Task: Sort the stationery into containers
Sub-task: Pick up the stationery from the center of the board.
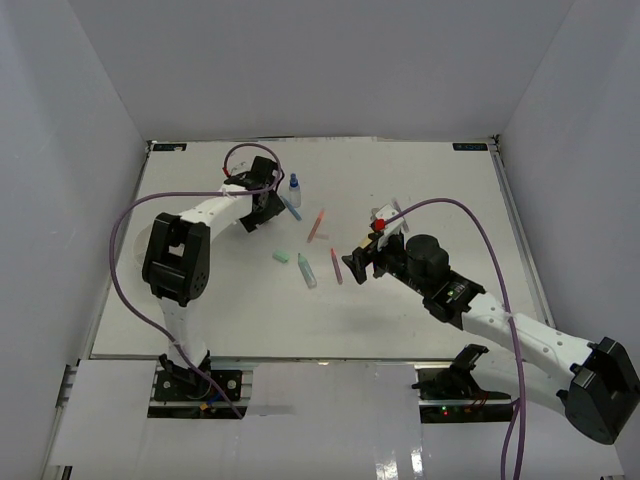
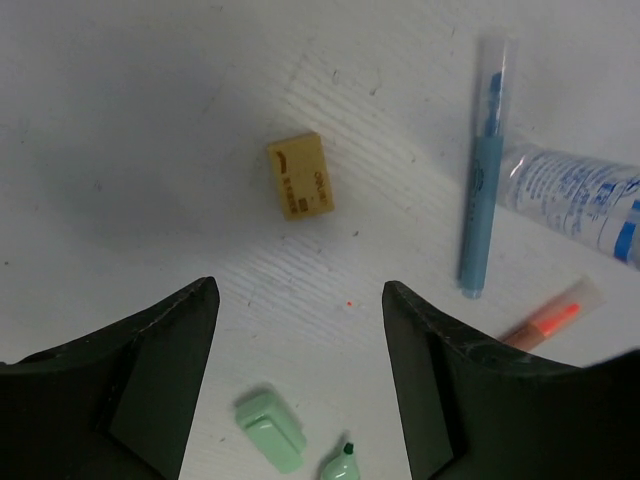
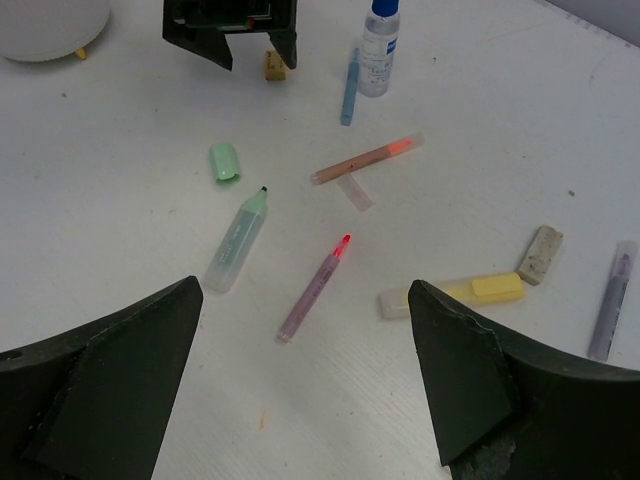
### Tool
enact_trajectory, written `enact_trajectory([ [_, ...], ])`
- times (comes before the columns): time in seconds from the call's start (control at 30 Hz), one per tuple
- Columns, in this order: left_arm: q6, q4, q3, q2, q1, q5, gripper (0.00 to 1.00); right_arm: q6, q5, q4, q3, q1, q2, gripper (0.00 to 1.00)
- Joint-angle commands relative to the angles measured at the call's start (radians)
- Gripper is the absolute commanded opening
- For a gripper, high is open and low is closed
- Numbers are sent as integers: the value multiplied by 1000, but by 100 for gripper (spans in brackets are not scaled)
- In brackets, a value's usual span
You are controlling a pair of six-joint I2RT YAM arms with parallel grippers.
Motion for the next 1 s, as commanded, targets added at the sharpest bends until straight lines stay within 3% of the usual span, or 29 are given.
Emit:
enact_trajectory([
  [0.0,-39,16,78,19,1,-59,77,-1,12,46,7,2,3,90],
  [0.23,-56,-11,173,142,10,-84,72,-2,27,47,4,3,-5,90],
  [0.6,-64,-22,181,182,50,-78,68,-2,33,54,-2,2,-6,90],
  [0.7,-47,-22,189,197,53,-61,62,-2,36,55,-2,3,-5,90],
  [0.97,-16,-25,195,189,55,-55,36,-2,39,54,-3,2,-12,90],
])
